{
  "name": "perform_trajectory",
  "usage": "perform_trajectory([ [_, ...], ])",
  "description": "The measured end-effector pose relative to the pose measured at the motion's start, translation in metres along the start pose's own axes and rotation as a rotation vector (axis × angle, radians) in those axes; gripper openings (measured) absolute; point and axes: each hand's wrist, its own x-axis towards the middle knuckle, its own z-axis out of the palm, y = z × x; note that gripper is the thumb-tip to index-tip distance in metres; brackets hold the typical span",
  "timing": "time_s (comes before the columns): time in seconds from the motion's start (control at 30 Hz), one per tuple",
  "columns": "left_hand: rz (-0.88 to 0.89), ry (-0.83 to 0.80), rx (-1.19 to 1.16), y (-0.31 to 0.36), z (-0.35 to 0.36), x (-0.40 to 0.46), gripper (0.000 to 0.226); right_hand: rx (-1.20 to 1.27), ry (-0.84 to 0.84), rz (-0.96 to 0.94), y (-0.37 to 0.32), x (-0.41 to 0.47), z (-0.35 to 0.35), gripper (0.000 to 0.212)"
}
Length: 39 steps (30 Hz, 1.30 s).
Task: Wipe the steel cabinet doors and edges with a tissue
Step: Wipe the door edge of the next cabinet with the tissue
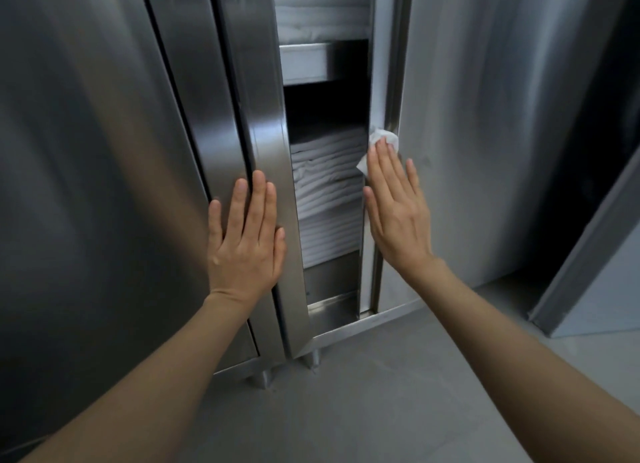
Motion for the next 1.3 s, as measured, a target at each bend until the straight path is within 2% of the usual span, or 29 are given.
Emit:
perform_trajectory([
  [0.1, -0.001, 0.001, 0.008, 0.000, -0.001, 0.001, 0.063, -0.004, 0.085, -0.056, 0.005, 0.005, -0.009, 0.039],
  [0.3, -0.024, -0.065, -0.032, 0.001, -0.012, 0.005, 0.062, 0.011, 0.097, -0.161, 0.018, 0.023, -0.026, 0.039],
  [0.5, -0.054, -0.175, -0.117, 0.005, -0.041, 0.011, 0.065, -0.110, 0.093, -0.219, 0.020, 0.048, -0.032, 0.019],
  [0.63, -0.030, -0.266, -0.175, 0.001, -0.059, 0.019, 0.067, -0.112, 0.004, -0.207, 0.017, 0.057, -0.040, 0.018],
  [0.77, -0.025, -0.270, -0.211, -0.013, -0.078, 0.029, 0.063, -0.012, -0.049, -0.102, 0.010, 0.062, -0.051, 0.022],
  [0.97, -0.074, -0.221, -0.191, -0.057, -0.106, 0.044, 0.060, 0.150, 0.023, -0.007, -0.027, 0.067, -0.082, 0.018],
  [1.17, -0.179, -0.195, -0.062, -0.133, -0.148, 0.056, 0.059, 0.576, 0.046, 0.061, -0.128, 0.104, -0.096, 0.024],
  [1.3, -0.266, -0.175, 0.141, -0.194, -0.201, 0.062, 0.058, 0.811, 0.043, 0.053, -0.211, 0.139, -0.083, 0.024],
])
